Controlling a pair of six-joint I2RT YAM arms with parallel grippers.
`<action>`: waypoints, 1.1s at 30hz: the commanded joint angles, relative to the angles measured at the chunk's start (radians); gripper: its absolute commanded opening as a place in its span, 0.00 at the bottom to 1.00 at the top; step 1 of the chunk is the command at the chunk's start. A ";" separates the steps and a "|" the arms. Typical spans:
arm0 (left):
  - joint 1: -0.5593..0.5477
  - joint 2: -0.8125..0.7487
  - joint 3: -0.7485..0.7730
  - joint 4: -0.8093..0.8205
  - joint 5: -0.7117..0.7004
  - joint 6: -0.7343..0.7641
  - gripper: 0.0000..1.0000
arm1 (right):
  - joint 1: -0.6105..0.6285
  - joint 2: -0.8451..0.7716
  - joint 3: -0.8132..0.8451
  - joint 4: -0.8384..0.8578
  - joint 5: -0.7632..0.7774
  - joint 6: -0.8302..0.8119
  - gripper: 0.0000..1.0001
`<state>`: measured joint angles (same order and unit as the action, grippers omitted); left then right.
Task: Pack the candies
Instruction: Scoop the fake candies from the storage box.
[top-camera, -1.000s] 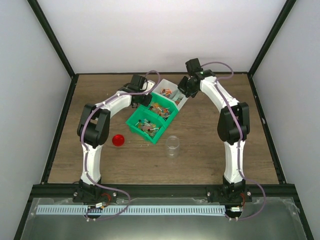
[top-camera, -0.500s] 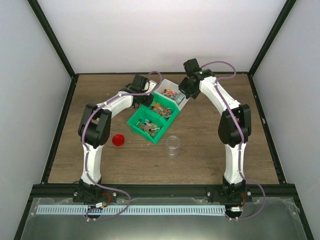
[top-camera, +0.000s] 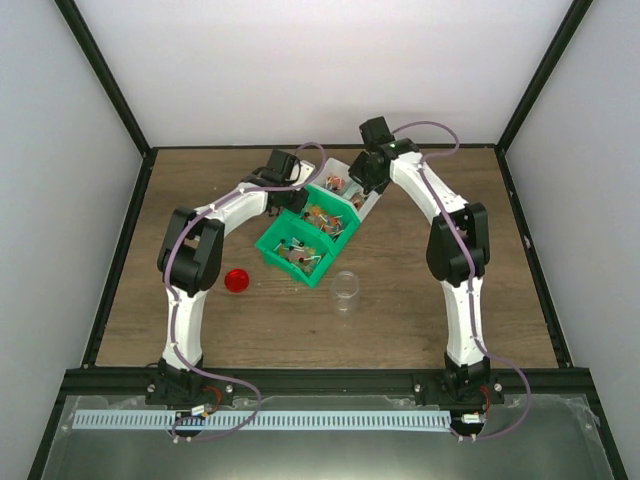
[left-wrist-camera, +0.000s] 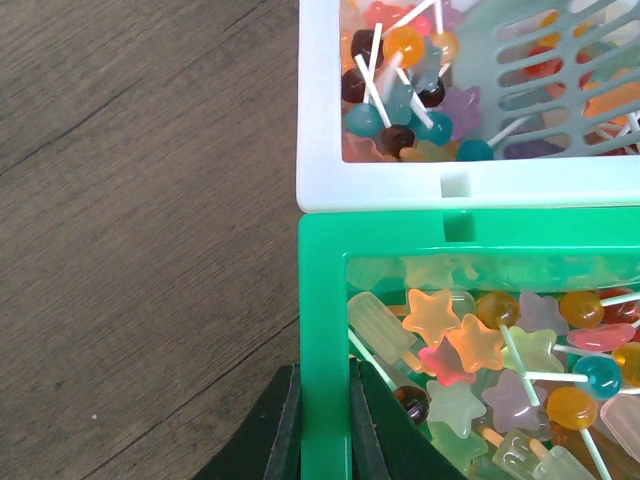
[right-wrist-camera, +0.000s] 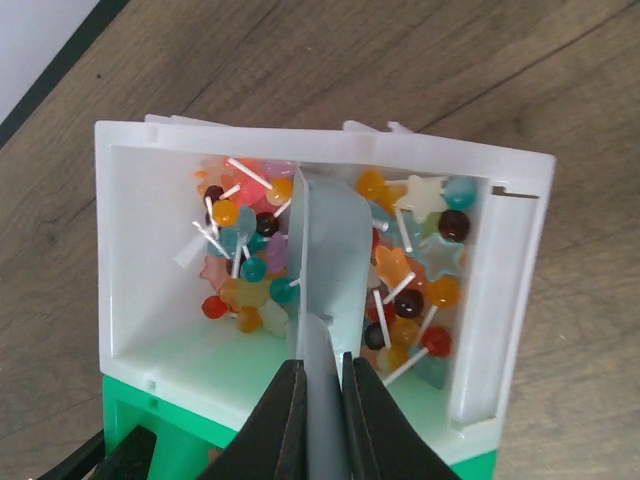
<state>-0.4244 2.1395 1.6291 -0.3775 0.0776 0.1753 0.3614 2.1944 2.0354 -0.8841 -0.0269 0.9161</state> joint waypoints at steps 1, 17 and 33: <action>-0.022 0.063 0.000 -0.045 0.007 0.018 0.04 | -0.003 0.057 -0.105 0.069 -0.030 -0.068 0.01; -0.027 0.056 -0.012 -0.031 0.030 0.011 0.04 | -0.023 -0.006 -0.422 0.504 -0.329 -0.148 0.01; -0.025 0.076 0.000 -0.035 -0.006 -0.003 0.04 | -0.114 -0.154 -0.603 0.619 -0.466 -0.165 0.01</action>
<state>-0.4240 2.1468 1.6348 -0.3679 0.0513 0.1471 0.2516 2.0628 1.4727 -0.1669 -0.4282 0.7937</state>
